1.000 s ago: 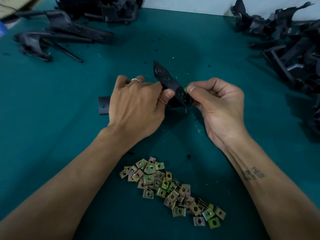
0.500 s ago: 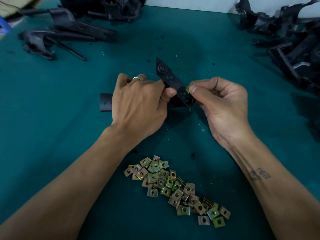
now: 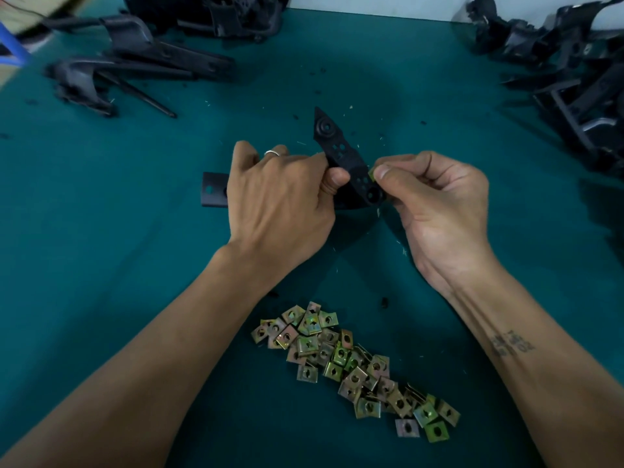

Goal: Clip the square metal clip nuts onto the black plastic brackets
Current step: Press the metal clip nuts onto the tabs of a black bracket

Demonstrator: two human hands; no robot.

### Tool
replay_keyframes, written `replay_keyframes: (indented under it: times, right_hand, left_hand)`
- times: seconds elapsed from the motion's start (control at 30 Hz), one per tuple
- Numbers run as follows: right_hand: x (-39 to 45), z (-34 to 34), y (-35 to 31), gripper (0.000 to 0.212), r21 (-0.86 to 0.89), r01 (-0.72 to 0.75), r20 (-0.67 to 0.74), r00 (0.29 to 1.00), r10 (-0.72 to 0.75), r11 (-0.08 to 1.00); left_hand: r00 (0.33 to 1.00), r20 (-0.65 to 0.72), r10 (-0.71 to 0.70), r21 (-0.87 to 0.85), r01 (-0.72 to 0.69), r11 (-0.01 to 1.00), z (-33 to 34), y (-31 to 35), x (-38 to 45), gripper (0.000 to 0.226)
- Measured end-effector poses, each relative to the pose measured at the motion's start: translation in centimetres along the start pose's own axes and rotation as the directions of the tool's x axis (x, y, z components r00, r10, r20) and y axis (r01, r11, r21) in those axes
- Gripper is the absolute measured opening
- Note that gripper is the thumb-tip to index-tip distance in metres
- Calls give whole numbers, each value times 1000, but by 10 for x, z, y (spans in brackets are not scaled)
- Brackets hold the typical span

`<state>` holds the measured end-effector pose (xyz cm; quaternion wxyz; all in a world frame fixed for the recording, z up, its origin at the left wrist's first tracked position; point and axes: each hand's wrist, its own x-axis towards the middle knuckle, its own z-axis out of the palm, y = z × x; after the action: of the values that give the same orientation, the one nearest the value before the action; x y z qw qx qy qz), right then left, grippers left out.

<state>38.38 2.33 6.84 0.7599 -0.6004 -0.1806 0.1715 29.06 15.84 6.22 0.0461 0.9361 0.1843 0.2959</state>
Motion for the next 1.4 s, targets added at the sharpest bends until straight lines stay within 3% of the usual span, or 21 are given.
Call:
replay_keyframes:
  times: [0.1,0.3,0.5,0.67,0.8,0.9,0.97,1.03,1.13,1.23,1.4]
  right_hand:
    - [-1,3,-1,16,30,-19,-4,1000,20,999]
    - [-4,11,0,35,84,-18,16,1000,17,996]
    - [-7,7,-12,32,123,-71,175,983,49,990]
    - [-11,7,-14,29,80,-35,216,976,17,996]
    - [-8,-6,-21,23,-159,48,183,983,-18,986]
    - [-23,-25,-31,17,-448,205,143,977,-157,870]
    - [-50,-46,-36,18,-583,302,216,953,-214,755]
    - [-87,-71,-40,14,-614,355,348,923,-162,705]
    - [-142,-101,-45,18,-681,313,384,922,-41,662]
    - [-180,-110,-43,29,-795,304,342,939,-25,526]
    - [-189,-103,-40,35,-846,256,299,954,18,468]
  left_hand:
    - [1000,-3,-12,-8,12,1000,-1,0,0,40]
    - [999,-43,-26,3,27,1000,-2,1,0,40]
    - [998,-41,-54,6,54,999,-3,-1,0,38]
    - [999,-34,-24,3,24,1000,-3,0,-1,35]
    - [999,-23,-27,-5,27,1000,-3,-1,3,42]
    - [999,-27,-22,-7,22,1000,-2,0,2,48]
    - [999,-36,-29,-10,29,1000,-2,0,1,49]
    - [999,-44,-24,0,24,1000,-1,0,0,47]
    - [999,-40,6,4,-6,1000,0,2,1,46]
    - [998,-41,43,-9,-43,999,-1,4,1,50]
    - [996,-43,78,-23,-79,997,-2,4,0,51]
